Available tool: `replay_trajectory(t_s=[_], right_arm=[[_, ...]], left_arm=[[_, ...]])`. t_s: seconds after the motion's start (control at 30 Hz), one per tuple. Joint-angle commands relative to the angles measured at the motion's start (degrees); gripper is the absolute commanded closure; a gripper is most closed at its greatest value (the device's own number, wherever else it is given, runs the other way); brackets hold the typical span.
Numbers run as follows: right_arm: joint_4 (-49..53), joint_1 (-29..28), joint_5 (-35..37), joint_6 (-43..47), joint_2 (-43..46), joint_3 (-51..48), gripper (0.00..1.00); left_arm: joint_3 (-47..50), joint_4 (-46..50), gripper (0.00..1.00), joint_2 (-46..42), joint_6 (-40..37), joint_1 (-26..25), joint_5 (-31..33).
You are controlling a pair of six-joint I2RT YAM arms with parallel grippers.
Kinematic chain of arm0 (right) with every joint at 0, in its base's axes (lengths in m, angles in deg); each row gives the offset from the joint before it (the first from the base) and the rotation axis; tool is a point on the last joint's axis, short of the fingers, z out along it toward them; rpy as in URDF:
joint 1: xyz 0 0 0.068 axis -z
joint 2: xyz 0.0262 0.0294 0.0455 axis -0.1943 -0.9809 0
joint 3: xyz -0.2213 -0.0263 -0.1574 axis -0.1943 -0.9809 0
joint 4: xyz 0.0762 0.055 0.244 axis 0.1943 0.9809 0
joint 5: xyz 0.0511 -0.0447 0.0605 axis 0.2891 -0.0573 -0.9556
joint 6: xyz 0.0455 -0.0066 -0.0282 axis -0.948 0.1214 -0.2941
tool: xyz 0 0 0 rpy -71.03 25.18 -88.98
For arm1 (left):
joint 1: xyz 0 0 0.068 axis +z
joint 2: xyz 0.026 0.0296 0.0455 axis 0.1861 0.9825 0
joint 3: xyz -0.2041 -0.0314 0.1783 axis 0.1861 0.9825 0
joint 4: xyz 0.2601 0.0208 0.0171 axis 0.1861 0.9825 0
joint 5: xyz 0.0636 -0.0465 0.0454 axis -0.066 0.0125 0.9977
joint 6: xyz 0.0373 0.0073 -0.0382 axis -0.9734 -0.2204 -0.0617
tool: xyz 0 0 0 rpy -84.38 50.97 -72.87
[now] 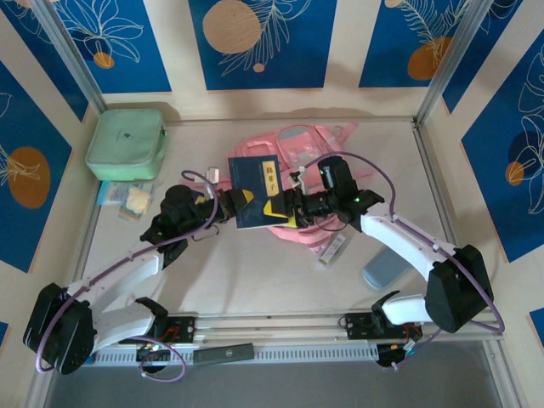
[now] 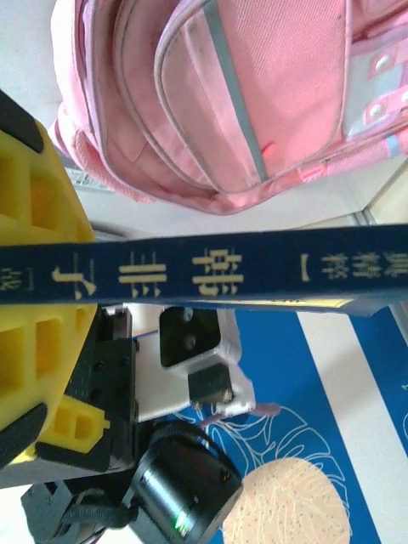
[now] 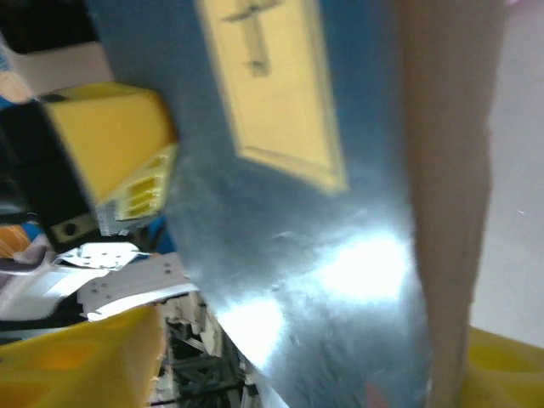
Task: Pack the student bag
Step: Pick up the book from the center of the table.
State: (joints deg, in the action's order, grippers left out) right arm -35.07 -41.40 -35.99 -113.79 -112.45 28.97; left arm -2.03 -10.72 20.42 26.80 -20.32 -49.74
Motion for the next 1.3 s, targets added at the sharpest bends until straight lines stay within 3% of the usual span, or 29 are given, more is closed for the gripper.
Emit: replay_trajectory(t_s=[0.0, 0.07, 0.2, 0.4, 0.43, 0.5, 0.57, 0.63, 0.7, 0.8, 0.9, 1.27], right_arm=[[-5.75, 1.45, -3.60, -3.92, 2.96, -2.38, 0.48], [-6.48, 2.37, -3.60, -4.59, 3.10, -3.47, 0.58], [-6.70, 2.24, -3.43, -3.40, 2.17, -2.98, 0.67], [-3.12, 3.59, -0.86, -2.08, 2.91, -2.23, 0.95], [-1.92, 4.00, -0.48, -1.24, 3.44, -2.08, 0.97], [2.43, 5.37, 1.09, 0.56, 4.68, -1.22, 0.98], [9.51, 7.57, 4.24, 2.04, 6.09, 0.03, 1.00], [14.95, 10.86, 6.43, 3.79, 7.84, 0.88, 1.00], [17.89, 14.35, 7.19, 4.63, 10.26, 0.33, 1.00], [21.42, 20.24, 7.68, 5.45, 13.91, -0.27, 1.00], [26.60, 26.03, 9.04, 7.33, 16.15, 0.57, 1.00], [36.05, 40.97, 12.29, 10.65, 21.45, 0.71, 1.00]], left_arm=[[-2.96, 1.54, 1.00, -1.16, -2.44, -0.42, 2.23], [-2.81, 1.72, 1.00, -1.29, -2.33, -0.42, 2.35], [-2.88, 1.87, 1.00, -0.90, -2.20, -0.50, 1.44], [-3.96, 4.68, 1.00, -1.52, -3.79, -1.03, 0.83], [-4.49, 6.43, 0.95, -1.57, -4.74, -0.99, 0.95], [-6.23, 10.55, 0.66, -1.27, -7.51, -1.03, 0.65], [-8.73, 17.85, 0.54, -1.39, -13.26, -1.13, 1.56], [-12.34, 28.24, 0.54, -1.23, -21.32, -1.80, 5.20], [-17.25, 36.73, 0.57, 1.01, -29.47, -2.25, 3.54], [-25.58, 47.63, 0.53, 5.87, -40.23, -5.06, 2.96], [-28.54, 48.83, 0.46, 9.64, -48.61, -8.73, 5.99], [-47.15, 50.06, 0.34, 35.20, -68.10, -12.96, 8.83]])
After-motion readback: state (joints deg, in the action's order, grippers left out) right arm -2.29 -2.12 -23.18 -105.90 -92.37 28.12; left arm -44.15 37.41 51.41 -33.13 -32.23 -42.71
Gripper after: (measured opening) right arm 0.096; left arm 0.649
